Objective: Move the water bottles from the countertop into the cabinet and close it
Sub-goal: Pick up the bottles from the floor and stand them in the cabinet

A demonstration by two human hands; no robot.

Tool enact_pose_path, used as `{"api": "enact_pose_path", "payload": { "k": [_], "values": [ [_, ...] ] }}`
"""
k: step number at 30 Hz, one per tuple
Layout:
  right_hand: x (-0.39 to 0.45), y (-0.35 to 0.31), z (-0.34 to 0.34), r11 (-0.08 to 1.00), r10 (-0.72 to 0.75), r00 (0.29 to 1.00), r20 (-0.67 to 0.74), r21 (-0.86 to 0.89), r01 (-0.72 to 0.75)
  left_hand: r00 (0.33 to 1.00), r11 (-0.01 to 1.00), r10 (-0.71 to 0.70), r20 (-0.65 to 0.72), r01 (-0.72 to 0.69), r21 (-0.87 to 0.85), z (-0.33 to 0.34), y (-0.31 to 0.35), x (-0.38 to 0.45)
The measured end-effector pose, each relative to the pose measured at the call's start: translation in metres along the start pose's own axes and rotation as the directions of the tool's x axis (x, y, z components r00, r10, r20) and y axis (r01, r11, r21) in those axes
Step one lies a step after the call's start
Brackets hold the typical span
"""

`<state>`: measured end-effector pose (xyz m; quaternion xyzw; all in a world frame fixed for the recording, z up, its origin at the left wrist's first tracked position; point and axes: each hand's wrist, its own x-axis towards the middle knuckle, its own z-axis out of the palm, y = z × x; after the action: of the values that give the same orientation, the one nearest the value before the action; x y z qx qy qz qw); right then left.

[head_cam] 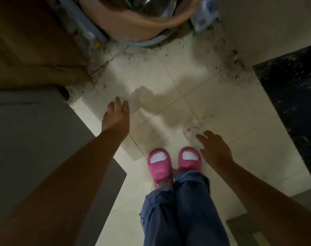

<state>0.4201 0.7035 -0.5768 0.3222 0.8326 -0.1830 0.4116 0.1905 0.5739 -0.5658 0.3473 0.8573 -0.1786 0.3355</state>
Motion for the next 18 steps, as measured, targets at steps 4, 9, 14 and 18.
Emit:
{"api": "enact_pose_path", "payload": {
  "k": [4, 9, 14, 18],
  "values": [
    [0.005, 0.006, 0.014, 0.971, -0.211, 0.955, -0.209, -0.154, 0.181, 0.998, 1.0, 0.024, -0.065, -0.023, 0.021, 0.0, -0.001, 0.01],
    [-0.018, 0.01, -0.003, 0.962, -0.243, 0.954, -0.177, -0.172, 0.213, 0.988, 0.994, 0.104, -0.117, -0.099, 0.05, 0.003, 0.011, -0.027],
    [-0.088, -0.005, -0.057, 0.917, -0.321, 0.944, -0.069, -0.271, 0.292, 1.0, 0.989, 0.005, -0.014, -0.007, -0.15, -0.034, 0.035, -0.122],
    [-0.151, -0.011, -0.097, 0.868, -0.405, 0.914, 0.013, -0.308, 0.389, 0.981, 0.923, -0.095, 0.167, 0.149, -0.354, -0.051, 0.046, -0.201]
  ]
}}
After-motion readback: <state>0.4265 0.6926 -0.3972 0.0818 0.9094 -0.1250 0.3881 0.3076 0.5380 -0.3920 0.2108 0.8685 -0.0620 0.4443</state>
